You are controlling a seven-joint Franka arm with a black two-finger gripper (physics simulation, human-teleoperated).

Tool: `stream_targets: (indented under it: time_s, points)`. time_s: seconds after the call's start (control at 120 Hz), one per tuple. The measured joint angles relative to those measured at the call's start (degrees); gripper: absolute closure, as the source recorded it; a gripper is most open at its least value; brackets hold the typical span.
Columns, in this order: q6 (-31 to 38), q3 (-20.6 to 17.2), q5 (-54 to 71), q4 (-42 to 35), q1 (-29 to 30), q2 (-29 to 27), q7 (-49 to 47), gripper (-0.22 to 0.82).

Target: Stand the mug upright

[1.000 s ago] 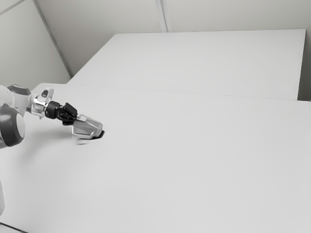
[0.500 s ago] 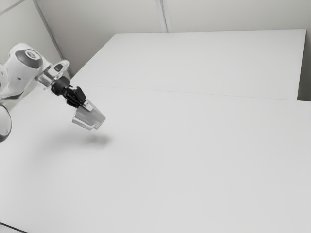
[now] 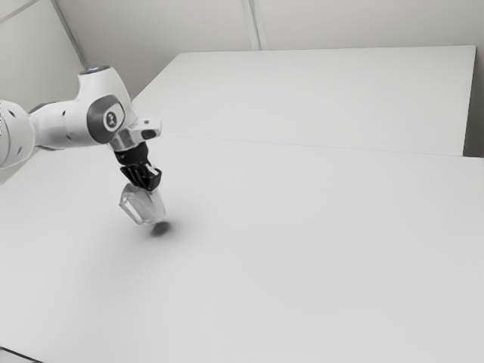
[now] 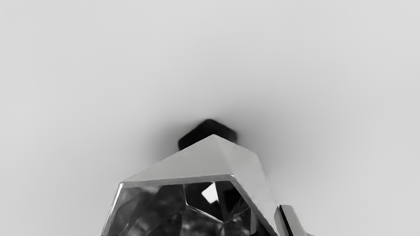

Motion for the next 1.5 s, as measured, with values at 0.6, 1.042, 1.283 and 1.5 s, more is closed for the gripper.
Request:
stream_targets:
  time_s: [0.6,1.042,1.283,1.5]
  points:
    - [13.8,-1.6,7.1,-6.9,-0.6,2.9,-16.2,0.37]
    - [8.0,-2.9,6.9,3.2,-1.0,-2.0,-19.9,0.05]
    - [-5.0,-2.9,4.0,21.5,-1.4,2.6,-19.7,0.01]
    - [-16.1,-2.9,2.9,32.3,-1.5,3.3,-18.8,0.01]
